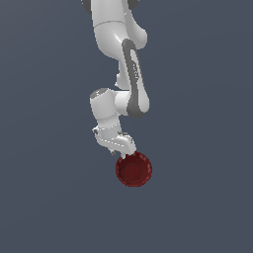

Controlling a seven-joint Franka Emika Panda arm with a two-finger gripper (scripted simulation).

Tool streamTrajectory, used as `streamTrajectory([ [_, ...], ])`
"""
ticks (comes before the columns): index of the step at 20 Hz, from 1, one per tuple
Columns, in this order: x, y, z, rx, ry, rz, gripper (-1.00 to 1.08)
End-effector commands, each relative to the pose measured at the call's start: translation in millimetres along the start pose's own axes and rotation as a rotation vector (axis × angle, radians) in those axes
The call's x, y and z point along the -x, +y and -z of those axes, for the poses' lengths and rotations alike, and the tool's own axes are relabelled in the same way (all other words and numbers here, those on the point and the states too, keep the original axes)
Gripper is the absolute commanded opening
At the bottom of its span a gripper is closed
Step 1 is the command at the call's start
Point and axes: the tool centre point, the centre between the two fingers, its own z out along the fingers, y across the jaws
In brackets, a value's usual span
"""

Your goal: Pick up the object and move it to a goal position.

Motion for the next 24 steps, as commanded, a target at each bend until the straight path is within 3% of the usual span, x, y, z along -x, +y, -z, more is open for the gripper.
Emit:
streamTrajectory([
  [1,0,0,0,0.000,0.000,0.000,0.28],
  [14,1,0,-26,0.000,0.003,-0.003,0.28],
  [15,1,0,-26,0.000,0.003,-0.003,-1.00],
  [24,1,0,-26,0.000,0.003,-0.003,-1.00],
])
